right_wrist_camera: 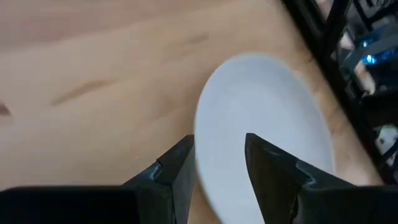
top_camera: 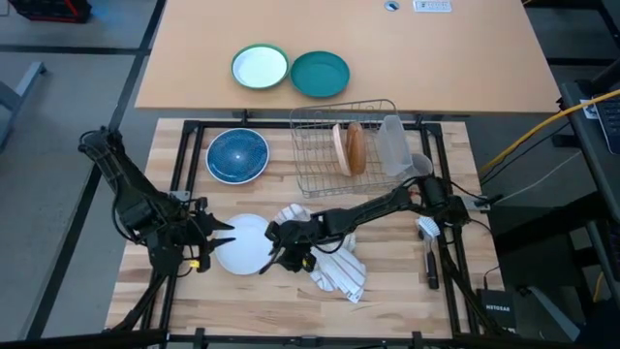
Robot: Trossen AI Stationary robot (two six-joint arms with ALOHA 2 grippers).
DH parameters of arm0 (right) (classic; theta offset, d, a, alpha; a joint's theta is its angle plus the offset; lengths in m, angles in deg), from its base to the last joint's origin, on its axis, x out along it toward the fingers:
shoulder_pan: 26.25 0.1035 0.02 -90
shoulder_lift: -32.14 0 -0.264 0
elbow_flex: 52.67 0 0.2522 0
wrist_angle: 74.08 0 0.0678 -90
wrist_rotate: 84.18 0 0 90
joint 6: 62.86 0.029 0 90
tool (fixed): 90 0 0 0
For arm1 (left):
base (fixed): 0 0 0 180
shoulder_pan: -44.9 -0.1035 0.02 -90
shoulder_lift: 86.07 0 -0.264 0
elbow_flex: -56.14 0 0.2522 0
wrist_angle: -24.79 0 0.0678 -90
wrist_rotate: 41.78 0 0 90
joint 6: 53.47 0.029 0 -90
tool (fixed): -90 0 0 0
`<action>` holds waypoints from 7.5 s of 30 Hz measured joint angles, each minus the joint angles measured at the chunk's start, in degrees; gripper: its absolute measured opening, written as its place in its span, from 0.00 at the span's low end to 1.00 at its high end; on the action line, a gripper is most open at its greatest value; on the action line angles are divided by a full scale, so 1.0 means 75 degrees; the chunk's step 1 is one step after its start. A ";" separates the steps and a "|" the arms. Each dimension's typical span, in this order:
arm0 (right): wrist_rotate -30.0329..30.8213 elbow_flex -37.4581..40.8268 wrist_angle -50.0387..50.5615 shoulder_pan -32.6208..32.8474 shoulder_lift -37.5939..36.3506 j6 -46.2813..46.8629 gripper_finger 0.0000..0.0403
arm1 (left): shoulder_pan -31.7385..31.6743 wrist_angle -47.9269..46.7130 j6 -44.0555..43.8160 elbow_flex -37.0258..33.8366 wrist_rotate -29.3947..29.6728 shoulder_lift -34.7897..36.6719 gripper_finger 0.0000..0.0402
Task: Sort dishes
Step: Put the white plate into the dish rack
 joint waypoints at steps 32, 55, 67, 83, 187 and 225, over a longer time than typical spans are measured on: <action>0.0883 0.0006 -0.0347 -0.0259 0.0843 0.0090 0.23 | -0.0009 0.0049 0.0007 -0.0006 0.0005 -0.0005 0.31; 0.0180 -0.0369 -0.0387 -0.0245 0.0840 0.0345 0.03 | -0.0009 0.0082 -0.0260 -0.0006 0.0005 -0.0005 0.31; 0.0189 -0.3050 0.2127 -0.0341 0.0840 0.0628 0.02 | 0.0231 0.0623 -0.1059 0.0230 0.0005 0.0274 0.31; 0.0387 -0.5955 0.5538 -0.1083 0.0772 0.0505 0.02 | 0.0936 0.0891 0.0832 0.0355 0.0832 0.1262 0.31; -0.0320 -0.3518 0.9768 -0.3698 -0.4835 0.5206 0.02 | -0.4162 0.9721 0.0865 -0.4240 -0.3867 -0.2304 0.31; 0.2134 0.6219 -0.4799 -0.1649 -0.7709 0.7289 0.02 | -0.4161 0.9839 0.0796 -0.4237 -0.3859 -0.2304 0.31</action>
